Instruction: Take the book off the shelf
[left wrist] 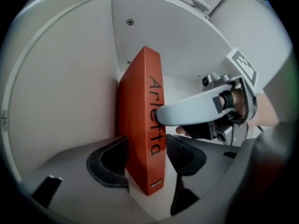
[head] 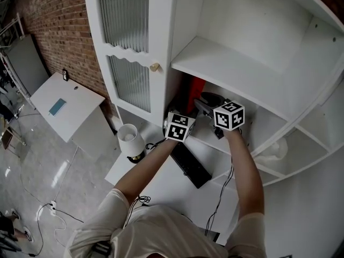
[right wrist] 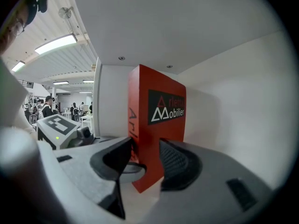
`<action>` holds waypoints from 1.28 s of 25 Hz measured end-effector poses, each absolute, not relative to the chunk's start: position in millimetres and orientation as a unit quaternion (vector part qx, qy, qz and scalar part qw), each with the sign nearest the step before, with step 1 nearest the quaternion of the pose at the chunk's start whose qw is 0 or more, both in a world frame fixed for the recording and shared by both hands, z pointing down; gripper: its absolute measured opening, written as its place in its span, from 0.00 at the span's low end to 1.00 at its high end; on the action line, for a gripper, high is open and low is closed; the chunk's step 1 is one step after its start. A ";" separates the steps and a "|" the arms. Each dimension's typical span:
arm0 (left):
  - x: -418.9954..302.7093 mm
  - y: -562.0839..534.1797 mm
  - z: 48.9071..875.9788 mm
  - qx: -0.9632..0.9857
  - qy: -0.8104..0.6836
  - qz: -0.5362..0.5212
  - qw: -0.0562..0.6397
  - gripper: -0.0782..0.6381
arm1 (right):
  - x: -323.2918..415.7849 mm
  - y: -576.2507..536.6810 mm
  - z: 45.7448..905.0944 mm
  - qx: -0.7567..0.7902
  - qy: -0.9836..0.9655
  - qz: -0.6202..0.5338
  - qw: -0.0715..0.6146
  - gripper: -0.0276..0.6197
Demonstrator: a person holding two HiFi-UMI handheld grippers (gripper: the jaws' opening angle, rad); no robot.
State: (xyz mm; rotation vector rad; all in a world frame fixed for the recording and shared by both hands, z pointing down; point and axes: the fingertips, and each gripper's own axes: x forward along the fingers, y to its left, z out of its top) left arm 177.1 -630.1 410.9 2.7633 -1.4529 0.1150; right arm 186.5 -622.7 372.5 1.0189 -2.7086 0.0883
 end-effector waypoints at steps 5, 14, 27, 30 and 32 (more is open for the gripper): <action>184.5 -633.5 408.7 0.887 -0.461 0.039 0.006 0.43 | 210.2 -618.0 363.9 0.381 -0.920 0.038 0.087 0.32; 202.1 -641.6 411.1 0.877 -0.479 0.044 0.002 0.47 | 260.2 -601.5 362.6 0.464 -0.884 0.046 0.031 0.32; 202.9 -643.1 407.2 0.848 -0.529 0.026 0.002 0.51 | 293.4 -567.8 394.3 0.510 -0.857 0.064 0.029 0.32; 191.0 -637.1 406.5 0.837 -0.547 0.017 -0.003 0.46 | 291.3 -563.2 398.6 0.509 -0.858 0.064 0.031 0.32; 182.6 -633.5 405.8 0.827 -0.562 0.011 -0.008 0.42 | 288.1 -560.9 400.9 0.506 -0.860 0.063 0.033 0.32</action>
